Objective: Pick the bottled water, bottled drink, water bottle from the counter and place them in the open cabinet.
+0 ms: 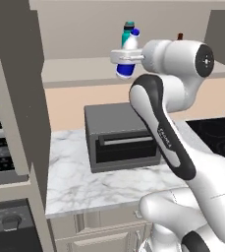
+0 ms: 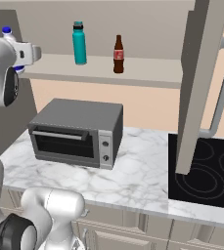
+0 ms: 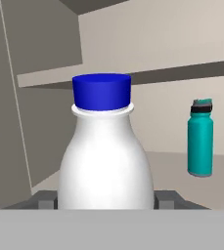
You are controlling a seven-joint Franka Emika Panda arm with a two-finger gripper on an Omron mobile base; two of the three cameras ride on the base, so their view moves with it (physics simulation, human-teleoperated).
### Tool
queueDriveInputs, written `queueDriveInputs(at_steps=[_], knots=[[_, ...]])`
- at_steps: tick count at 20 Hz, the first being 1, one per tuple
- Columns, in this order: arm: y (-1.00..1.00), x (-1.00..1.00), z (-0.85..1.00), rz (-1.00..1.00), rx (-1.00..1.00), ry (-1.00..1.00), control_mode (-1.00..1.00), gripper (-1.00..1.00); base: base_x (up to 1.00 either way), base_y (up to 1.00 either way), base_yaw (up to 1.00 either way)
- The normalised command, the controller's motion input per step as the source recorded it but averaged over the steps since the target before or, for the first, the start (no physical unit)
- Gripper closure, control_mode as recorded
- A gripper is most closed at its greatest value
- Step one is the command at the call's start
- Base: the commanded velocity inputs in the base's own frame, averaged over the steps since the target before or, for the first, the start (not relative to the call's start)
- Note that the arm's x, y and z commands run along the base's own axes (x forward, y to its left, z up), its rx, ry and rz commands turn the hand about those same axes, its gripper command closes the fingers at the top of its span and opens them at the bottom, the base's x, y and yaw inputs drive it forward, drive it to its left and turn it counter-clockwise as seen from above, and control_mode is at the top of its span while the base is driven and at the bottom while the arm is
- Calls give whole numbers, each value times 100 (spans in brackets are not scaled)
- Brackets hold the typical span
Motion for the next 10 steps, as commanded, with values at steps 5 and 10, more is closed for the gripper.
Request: queueDriveInputs(at_steps=[5,10], knots=[[19,43,0,0,1,2,-100,100,0,0,0],[23,45,0,0,0,3,-100,100,0,0,0]])
